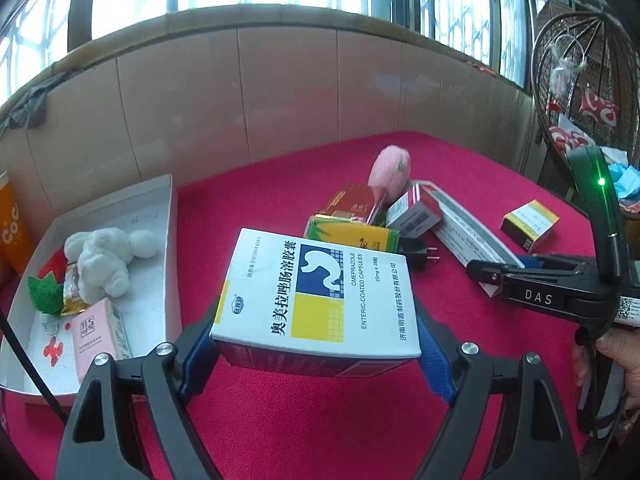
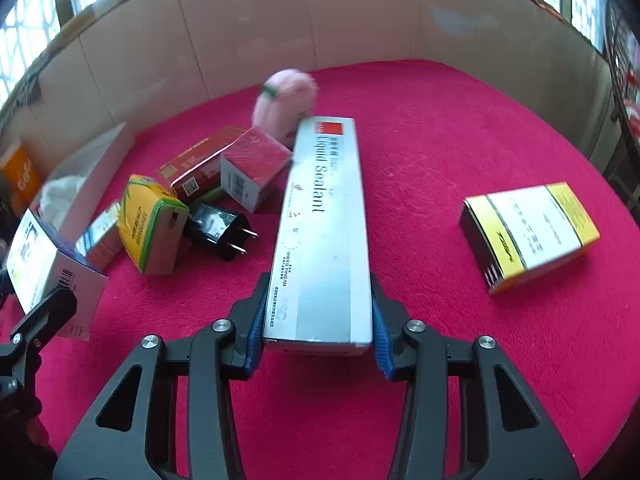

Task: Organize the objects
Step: 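Grasp white-blue medicine box with left gripper while right gripper grasps Liquid Sealant box, then carry medicine box in left gripper and Liquid Sealant box in right gripper to tray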

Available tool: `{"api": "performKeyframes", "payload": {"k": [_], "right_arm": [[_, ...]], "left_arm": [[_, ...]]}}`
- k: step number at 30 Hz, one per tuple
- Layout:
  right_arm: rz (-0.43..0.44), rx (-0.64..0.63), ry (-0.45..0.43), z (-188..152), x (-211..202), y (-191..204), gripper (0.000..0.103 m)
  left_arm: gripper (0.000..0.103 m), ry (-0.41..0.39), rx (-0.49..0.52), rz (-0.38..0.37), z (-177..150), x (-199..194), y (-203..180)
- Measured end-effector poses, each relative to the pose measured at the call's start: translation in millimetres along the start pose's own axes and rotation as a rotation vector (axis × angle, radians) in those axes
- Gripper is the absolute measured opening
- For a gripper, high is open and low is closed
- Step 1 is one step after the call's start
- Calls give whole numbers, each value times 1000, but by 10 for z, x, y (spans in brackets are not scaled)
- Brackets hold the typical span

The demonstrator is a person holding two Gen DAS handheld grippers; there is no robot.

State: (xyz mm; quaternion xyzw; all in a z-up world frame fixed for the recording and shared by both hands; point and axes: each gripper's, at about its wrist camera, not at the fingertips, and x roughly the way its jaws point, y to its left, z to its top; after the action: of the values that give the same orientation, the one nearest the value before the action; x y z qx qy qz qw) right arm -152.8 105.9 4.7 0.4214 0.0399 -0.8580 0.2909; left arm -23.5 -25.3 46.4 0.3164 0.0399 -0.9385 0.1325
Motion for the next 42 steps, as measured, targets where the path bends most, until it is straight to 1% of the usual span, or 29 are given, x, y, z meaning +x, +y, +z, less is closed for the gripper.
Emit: {"api": "performKeyframes", "payload": {"k": [5, 9, 10, 13, 18, 21, 24, 42], "right_arm": [[124, 136, 0, -66, -124, -237, 42], [313, 295, -6, -71, -226, -447, 42], [346, 319, -12, -68, -255, -466, 42], [441, 365, -48, -33, -376, -499, 42], [532, 333, -121, 55, -624, -356, 42], [563, 295, -139, 115, -731, -208, 42], [572, 264, -142, 131, -786, -125, 42], [599, 194, -90, 129, -768, 180, 42]], "left_arm": [[85, -30, -23, -14, 26, -137, 39], [85, -46, -44, -18, 36, -198, 81], [85, -50, -50, -20, 37, -213, 88], [85, -65, -71, -23, 44, -266, 132], [85, -98, -87, -15, 66, -368, 182], [85, -114, -94, -10, 72, -432, 224], [85, -127, -101, -6, 69, -480, 258], [85, -177, -165, 33, 70, -663, 522]]}}
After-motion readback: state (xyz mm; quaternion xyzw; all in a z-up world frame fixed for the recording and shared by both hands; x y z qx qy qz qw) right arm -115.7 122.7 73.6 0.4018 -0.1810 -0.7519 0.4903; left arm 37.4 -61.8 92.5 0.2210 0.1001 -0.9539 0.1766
